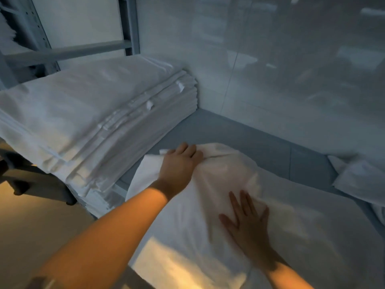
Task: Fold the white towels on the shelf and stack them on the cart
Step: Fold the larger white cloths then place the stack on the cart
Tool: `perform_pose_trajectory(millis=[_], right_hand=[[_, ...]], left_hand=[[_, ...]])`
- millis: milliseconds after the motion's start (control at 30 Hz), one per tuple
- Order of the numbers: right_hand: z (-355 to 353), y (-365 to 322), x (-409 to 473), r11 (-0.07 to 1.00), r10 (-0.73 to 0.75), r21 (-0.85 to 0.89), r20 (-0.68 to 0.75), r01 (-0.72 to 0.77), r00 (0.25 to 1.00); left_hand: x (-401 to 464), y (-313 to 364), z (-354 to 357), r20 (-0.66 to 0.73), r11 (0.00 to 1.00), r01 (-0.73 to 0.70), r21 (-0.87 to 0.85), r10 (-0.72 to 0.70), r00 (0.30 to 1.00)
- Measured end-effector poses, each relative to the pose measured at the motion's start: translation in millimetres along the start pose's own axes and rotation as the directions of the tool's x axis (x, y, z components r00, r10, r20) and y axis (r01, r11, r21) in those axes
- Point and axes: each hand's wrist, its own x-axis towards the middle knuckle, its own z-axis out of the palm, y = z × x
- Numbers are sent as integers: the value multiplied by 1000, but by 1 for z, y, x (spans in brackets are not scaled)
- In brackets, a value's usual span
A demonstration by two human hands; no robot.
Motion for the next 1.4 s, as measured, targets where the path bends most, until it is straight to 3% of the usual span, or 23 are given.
perform_pose_trajectory(millis=[100,200,267,367,433,500,567,667,733,833,1000,1200,1300,1400], right_hand=[[0,2,4,995,99,-10,94,-98,991],[3,4,6,987,152,-71,142,-144,978],[-2,-2,9,980,161,-131,101,-147,982],[-21,-20,24,998,23,-56,-262,-39,965],[-31,-34,50,989,-121,11,-530,149,839],[-45,-56,85,944,-223,68,-589,323,777],[-53,-77,122,907,-278,158,-470,390,838],[-51,-102,169,916,-365,150,-77,373,928],[-50,-105,188,932,-361,73,97,355,927],[-44,-109,202,932,-361,34,187,361,914],[-37,-117,214,914,-396,-8,187,405,899],[-32,-119,219,902,-430,150,246,405,868],[-28,-120,217,897,-427,178,111,405,897],[-42,-119,223,933,-300,149,-179,327,937]], left_hand=[[8,1,14,33,994,60,86,-63,997],[-21,1,44,194,979,185,80,-197,961],[-43,5,65,324,963,269,22,-261,909],[-65,14,84,465,944,330,-10,-288,837],[-72,16,86,499,953,303,19,-272,823],[-79,17,82,473,962,273,28,-253,844],[-85,20,75,441,963,270,10,-247,863],[-94,23,69,404,965,263,-16,-235,884],[-95,27,66,380,966,259,-17,-233,895],[-97,27,66,360,966,258,-15,-235,903],[-97,25,71,341,968,248,-45,-218,914],[-99,22,80,353,975,222,-25,-199,914],[-92,18,82,341,973,227,-28,-204,918],[-69,5,87,405,969,247,23,-235,884]])
